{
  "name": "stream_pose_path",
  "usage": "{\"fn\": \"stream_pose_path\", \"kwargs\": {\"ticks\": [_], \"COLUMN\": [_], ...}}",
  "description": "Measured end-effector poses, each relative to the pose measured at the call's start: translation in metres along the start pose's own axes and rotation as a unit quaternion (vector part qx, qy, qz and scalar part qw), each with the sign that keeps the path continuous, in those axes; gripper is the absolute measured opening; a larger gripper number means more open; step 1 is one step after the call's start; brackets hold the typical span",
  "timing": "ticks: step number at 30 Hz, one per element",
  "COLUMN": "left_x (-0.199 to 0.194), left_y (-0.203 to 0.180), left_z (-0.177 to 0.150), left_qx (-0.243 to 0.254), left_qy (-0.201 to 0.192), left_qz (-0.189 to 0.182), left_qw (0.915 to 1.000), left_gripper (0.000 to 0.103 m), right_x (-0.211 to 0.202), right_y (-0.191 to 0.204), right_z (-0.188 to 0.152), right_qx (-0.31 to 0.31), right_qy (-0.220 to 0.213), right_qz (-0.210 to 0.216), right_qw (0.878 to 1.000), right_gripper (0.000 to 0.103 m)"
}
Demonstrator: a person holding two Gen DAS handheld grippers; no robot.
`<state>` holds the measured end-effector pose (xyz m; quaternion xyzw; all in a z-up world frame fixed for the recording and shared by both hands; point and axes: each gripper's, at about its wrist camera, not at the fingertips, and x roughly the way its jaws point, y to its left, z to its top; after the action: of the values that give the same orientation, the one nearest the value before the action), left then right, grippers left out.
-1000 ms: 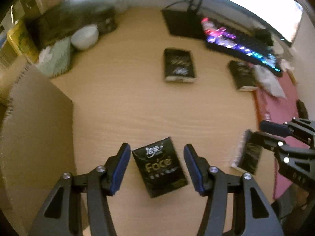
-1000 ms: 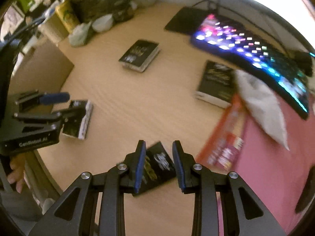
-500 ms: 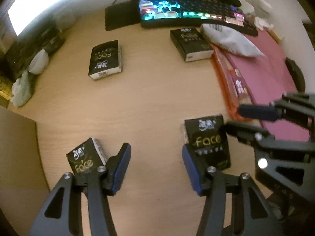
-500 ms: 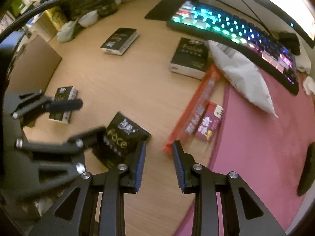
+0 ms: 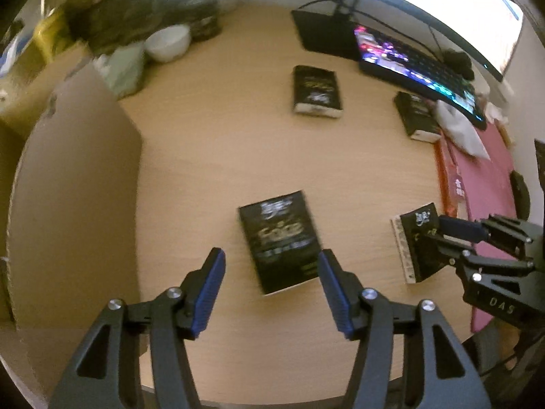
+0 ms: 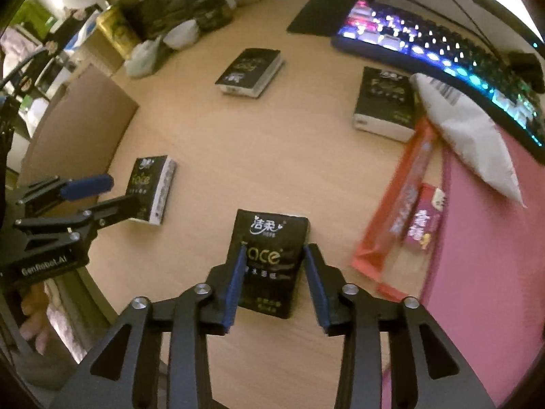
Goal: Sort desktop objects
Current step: 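Grasp a black Face tissue pack with right while left grasps another pack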
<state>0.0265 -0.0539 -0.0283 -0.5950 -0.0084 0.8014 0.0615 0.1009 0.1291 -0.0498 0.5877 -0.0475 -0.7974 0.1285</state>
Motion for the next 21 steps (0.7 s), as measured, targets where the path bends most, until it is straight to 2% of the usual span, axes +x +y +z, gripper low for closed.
{"fn": "stream_pose_path", "kwargs": {"ticks": [4,11,15,21], "left_x": [0.004,0.011,0.014,0.018], "left_y": [0.012,0.012,0.012,0.007], "left_z": [-0.003,0.003,0.008,0.010], "left_qx": [-0.013,-0.015,-0.018,-0.018], "left_qy": [0.003,0.008,0.007,0.006], "left_qz": [-0.003,-0.023,-0.029,-0.033], "left_qw": [0.9999,0.9996,0.9994,0.9993], "left_gripper": [0.062,0.065,0.066,0.067], "right_x": [0.005,0.010,0.007,0.020], "right_y": [0.005,0.021,0.026,0.033], "right_z": [0.003,0.008,0.010,0.012], "right_qx": [-0.001,-0.022,-0.025,-0.035], "right_qy": [-0.003,-0.004,-0.007,0.009], "right_qz": [-0.004,-0.006,0.009,0.008], "right_qw": [1.000,1.000,1.000,0.999], "right_gripper": [0.049,0.050,0.050,0.050]}}
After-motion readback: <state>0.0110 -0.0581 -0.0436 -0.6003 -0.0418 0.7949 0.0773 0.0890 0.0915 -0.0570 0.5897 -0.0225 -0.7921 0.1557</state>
